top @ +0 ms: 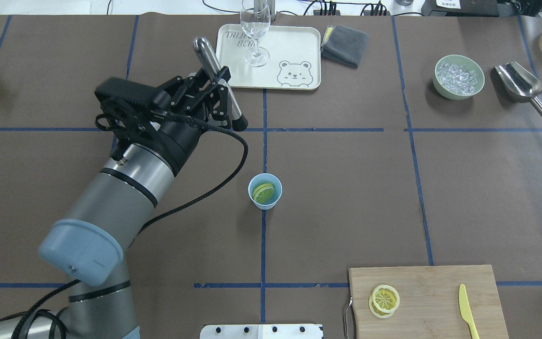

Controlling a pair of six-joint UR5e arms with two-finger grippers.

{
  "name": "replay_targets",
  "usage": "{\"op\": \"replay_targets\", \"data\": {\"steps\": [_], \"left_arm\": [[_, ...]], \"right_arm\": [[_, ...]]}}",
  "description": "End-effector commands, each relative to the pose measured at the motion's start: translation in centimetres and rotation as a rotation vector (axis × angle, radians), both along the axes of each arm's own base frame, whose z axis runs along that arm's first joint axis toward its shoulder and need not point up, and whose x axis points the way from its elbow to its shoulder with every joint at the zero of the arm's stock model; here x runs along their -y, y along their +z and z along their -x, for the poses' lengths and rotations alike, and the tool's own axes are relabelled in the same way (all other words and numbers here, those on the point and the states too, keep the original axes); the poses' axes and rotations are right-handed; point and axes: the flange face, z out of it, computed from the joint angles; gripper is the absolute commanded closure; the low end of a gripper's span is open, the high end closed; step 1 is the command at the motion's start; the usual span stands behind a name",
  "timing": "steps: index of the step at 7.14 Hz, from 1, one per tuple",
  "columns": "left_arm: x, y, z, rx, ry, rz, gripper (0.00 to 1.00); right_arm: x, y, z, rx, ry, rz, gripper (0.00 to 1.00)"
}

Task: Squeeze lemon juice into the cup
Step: 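Carry the steel rod over the blue cup and lower it in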

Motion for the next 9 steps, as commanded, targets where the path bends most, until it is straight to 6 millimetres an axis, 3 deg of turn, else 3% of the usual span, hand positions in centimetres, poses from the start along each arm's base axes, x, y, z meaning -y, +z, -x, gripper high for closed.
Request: {"op": "replay_targets", "data": {"steps": [1, 3, 5, 9], "left_arm": [[-1.4, 0.9, -2.8, 0.035, 0.01, 0.009, 1.0], [-1.1, 0.1, -4.5, 0.114, 0.001, -0.024, 1.0], [-1.0, 0.6, -5.8, 0.13, 0.005, -0.028, 1.0], [-2.8, 1.9, -9.1, 0.132, 0.047, -0.028, 1.0]], "right_arm": [[0.2, 0.0, 0.2, 0.004, -0.002, 0.001, 0.0], [0.8, -0.8, 0.3, 0.003, -0.005, -0.015, 0.0], [0.8, -0.8, 0.4, 0.003, -0.008, -0.016, 0.0], [0.9, -0.9, 0.6, 0.001, -0.011, -0.018, 0.0]]}}
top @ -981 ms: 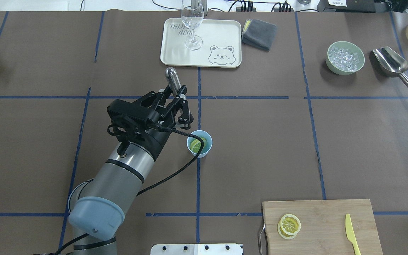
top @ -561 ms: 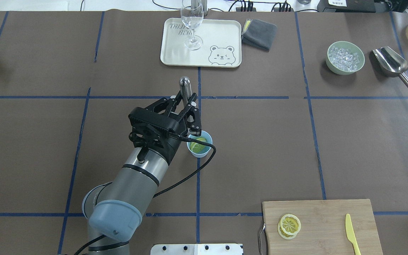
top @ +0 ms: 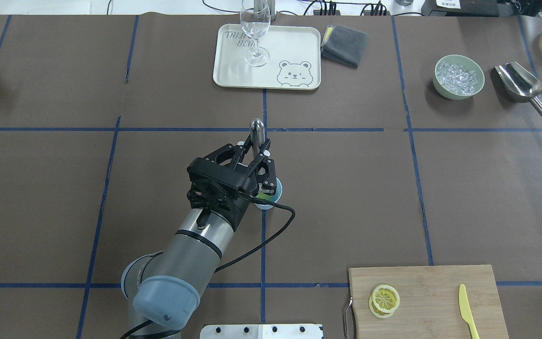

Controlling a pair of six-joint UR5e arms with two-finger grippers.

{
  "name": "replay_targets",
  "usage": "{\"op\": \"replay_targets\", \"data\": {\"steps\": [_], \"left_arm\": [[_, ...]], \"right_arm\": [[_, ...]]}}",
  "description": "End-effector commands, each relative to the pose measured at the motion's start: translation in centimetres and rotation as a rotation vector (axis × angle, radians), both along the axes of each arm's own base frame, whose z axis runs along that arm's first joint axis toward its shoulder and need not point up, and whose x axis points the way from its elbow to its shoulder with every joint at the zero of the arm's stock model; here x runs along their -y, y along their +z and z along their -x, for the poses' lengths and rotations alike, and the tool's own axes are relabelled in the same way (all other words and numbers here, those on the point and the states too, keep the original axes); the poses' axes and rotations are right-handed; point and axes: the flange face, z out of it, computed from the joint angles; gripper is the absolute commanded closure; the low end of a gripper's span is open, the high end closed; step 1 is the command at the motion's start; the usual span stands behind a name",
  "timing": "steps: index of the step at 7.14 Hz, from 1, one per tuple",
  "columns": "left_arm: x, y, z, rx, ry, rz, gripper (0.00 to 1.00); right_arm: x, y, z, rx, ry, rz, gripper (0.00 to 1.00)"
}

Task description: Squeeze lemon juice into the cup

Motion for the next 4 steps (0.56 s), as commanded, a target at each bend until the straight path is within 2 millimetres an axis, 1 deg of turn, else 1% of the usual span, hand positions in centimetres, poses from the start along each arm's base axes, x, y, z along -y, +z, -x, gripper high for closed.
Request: {"op": "replay_targets", "data": {"steps": [1, 2, 4], "left_arm": [[-0.5, 0.8, -1.8, -0.001, 0.013, 0.0, 1.0], [-1.4, 1.2, -2.4, 0.006, 0.03, 0.001, 1.0], [-2.0, 2.3, -3.9, 0.035, 0.044, 0.005, 1.0]], "right_arm": [[0.1, 0.1, 0.2, 0.0, -0.004, 0.003, 0.0], [0.1, 0.1, 0.2, 0.0, -0.004, 0.003, 0.0], [0.1, 0.1, 0.2, 0.0, -0.004, 0.003, 0.0]]}}
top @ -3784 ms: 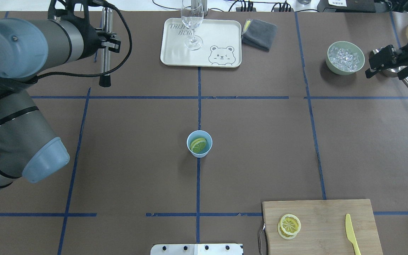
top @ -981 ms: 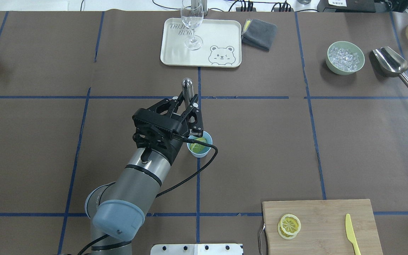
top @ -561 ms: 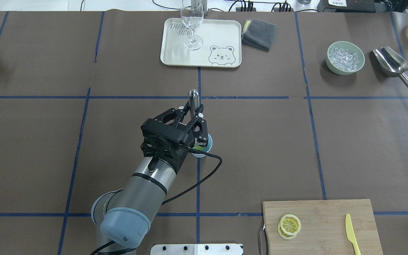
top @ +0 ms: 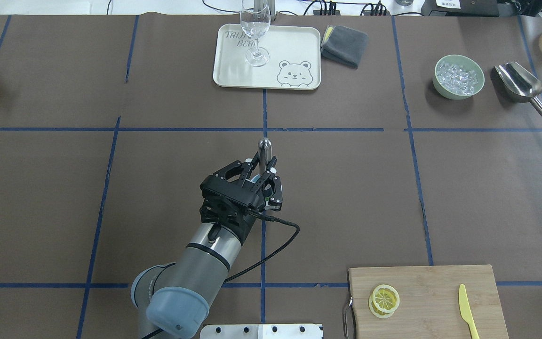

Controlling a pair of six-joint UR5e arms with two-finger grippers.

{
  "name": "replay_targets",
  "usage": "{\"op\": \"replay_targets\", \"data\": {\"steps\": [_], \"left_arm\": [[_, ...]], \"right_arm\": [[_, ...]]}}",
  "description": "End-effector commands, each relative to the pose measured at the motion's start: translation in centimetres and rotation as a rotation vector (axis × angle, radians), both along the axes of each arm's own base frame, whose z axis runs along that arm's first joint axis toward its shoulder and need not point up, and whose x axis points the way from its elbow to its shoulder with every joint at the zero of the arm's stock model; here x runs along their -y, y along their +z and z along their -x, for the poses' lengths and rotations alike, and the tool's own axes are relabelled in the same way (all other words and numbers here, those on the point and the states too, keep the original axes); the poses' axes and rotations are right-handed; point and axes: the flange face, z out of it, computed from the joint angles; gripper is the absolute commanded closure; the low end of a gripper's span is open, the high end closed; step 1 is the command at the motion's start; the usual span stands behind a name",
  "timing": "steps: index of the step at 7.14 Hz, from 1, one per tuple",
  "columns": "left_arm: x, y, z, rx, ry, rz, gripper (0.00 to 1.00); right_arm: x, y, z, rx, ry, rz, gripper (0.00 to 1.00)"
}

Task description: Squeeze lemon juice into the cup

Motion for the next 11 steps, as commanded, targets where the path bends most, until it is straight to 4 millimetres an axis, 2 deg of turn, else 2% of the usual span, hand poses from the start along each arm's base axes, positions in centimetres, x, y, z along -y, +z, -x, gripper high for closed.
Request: {"op": "replay_targets", "data": {"steps": [1, 3, 7, 11], "left_arm": [[-0.5, 0.8, -1.2, 0.018, 0.011, 0.003, 1.0], [-0.5, 1.6, -1.9, 0.036, 0.013, 0.005, 1.0], [-0.9, 1.6, -2.1, 0.038, 0.023, 0.003, 1.0], [-1.2, -2.9, 3.0, -0.027, 0.014, -0.054, 1.0]], "right_arm": [[0.2, -0.2, 0.0, 0.0, 0.0, -0.003, 0.0], [0.2, -0.2, 0.0, 0.0, 0.0, -0.003, 0.0], [0.2, -0.3, 0.0, 0.0, 0.0, -0.008, 0.0], [0.2, -0.5, 0.0, 0.0, 0.0, -0.01, 0.0]]}}
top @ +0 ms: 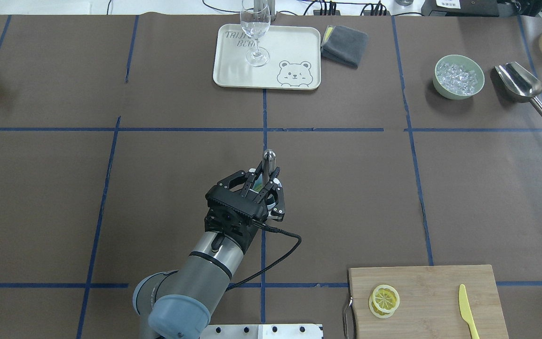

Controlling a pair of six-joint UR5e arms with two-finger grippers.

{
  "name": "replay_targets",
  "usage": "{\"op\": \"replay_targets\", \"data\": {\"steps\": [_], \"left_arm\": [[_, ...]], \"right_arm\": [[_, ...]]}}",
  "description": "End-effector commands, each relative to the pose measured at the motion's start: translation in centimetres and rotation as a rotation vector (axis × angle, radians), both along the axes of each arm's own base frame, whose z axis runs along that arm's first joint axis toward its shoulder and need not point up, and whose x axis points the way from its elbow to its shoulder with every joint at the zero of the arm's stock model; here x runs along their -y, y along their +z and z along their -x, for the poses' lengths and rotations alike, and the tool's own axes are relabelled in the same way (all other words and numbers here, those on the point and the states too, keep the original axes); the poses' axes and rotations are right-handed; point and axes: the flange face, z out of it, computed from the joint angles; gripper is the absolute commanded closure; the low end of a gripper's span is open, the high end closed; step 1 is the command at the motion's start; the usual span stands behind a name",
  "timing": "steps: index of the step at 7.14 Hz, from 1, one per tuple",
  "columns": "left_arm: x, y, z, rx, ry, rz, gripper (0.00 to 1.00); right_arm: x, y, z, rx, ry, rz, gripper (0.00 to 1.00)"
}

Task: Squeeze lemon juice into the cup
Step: 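Lift the steel rod out of the cup and carry it back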

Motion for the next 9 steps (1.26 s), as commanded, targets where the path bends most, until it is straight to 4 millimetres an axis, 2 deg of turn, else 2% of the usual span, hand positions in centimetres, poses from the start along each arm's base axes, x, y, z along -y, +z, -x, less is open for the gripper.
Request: {"op": "replay_targets", "data": {"steps": [1, 2, 3, 4, 5, 6, 7, 8, 9], "left_arm": [[0.0, -2.7, 3.3, -0.065, -0.008, -0.022, 1.0], [0.1, -4.2, 5.2, -0.114, 0.011, -0.035, 1.0], [3.1, -4.7, 6.8, -0.121, 0.087, -0.086, 1.0], [6.0, -2.9, 8.9, -0.078, 0.161, -0.121, 1.0], [7.5, -0.1, 11.7, -0.043, 0.257, -0.154, 1.0], [8.0, 2.5, 14.4, -0.054, 0.341, -0.202, 1.0], [7.4, 5.0, 17.7, -0.034, 0.421, -0.215, 1.0], [5.7, 8.8, 19.7, 0.045, 0.531, -0.172, 1.0], [6.2, 9.5, 20.9, 0.086, 0.598, -0.129, 1.0]], "right_arm": [[0.0, -0.1, 0.0, 0.0, 0.0, -0.001, 0.0], [0.0, -0.1, 0.0, 0.0, 0.0, -0.001, 0.0], [0.0, -0.2, 0.0, 0.0, 0.0, -0.004, 0.0], [0.1, -0.3, 0.0, 0.0, 0.0, -0.007, 0.0], [0.1, -0.6, 0.0, -0.001, 0.0, -0.013, 0.0], [0.0, -0.5, 0.0, -0.001, 0.0, -0.012, 0.0], [0.1, -0.5, 0.0, -0.001, 0.0, -0.012, 0.0], [0.1, -0.6, 0.0, -0.001, 0.0, -0.013, 0.0], [0.1, -0.5, 0.0, -0.002, -0.001, -0.013, 0.0]]}}
